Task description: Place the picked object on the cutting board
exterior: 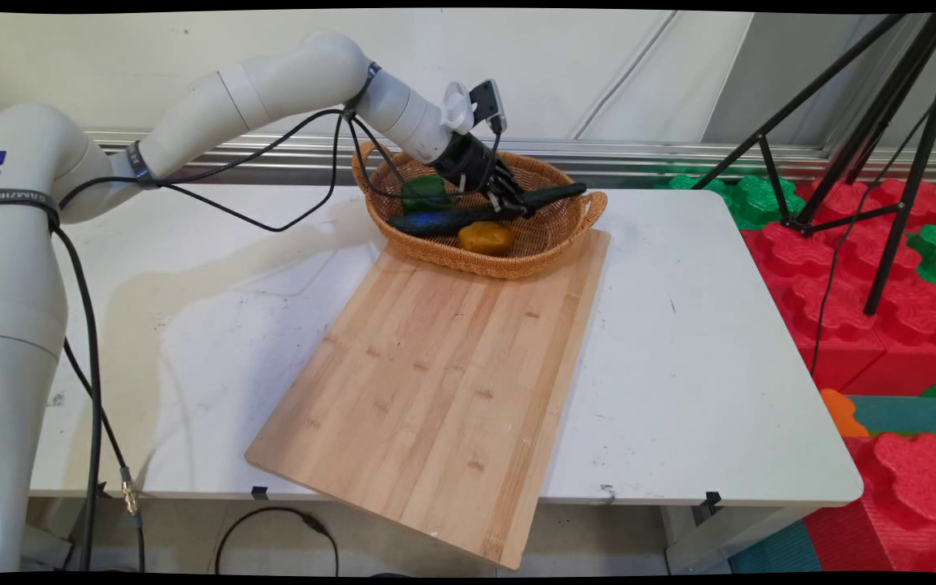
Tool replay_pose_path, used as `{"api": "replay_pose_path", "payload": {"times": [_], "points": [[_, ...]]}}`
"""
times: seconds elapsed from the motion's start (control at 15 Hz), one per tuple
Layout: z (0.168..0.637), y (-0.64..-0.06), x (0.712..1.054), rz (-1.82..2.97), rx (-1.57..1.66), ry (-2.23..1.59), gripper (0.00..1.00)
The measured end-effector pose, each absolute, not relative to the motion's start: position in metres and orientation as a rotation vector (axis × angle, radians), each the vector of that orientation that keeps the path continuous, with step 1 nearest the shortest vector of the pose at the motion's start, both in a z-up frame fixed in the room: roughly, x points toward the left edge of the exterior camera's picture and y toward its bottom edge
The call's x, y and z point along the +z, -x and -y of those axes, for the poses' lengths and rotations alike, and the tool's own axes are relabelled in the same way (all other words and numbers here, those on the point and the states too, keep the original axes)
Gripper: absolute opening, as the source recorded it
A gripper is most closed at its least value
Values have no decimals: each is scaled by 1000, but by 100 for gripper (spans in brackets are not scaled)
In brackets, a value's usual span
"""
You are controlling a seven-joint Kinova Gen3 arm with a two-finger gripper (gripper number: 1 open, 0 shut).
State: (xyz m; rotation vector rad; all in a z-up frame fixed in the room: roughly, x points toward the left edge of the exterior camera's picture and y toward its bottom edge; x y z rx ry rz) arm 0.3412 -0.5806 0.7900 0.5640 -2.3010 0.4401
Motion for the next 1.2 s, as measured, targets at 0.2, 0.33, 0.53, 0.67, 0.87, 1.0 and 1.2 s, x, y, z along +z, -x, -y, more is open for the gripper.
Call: {"api": "replay_pose_path", "payload": {"times": [0.2, 0.33, 0.53, 0.67, 0.87, 1.0, 1.2], "points": [[578, -342, 796, 2300, 445, -544, 0], [575, -345, 802, 2296, 451, -528, 0], [567, -350, 816, 2279, 463, -506, 0], [561, -354, 825, 2264, 472, -499, 0], [552, -360, 839, 2239, 484, -494, 0], [546, -365, 848, 2221, 490, -491, 0], [530, -378, 868, 2186, 501, -482, 0]]}}
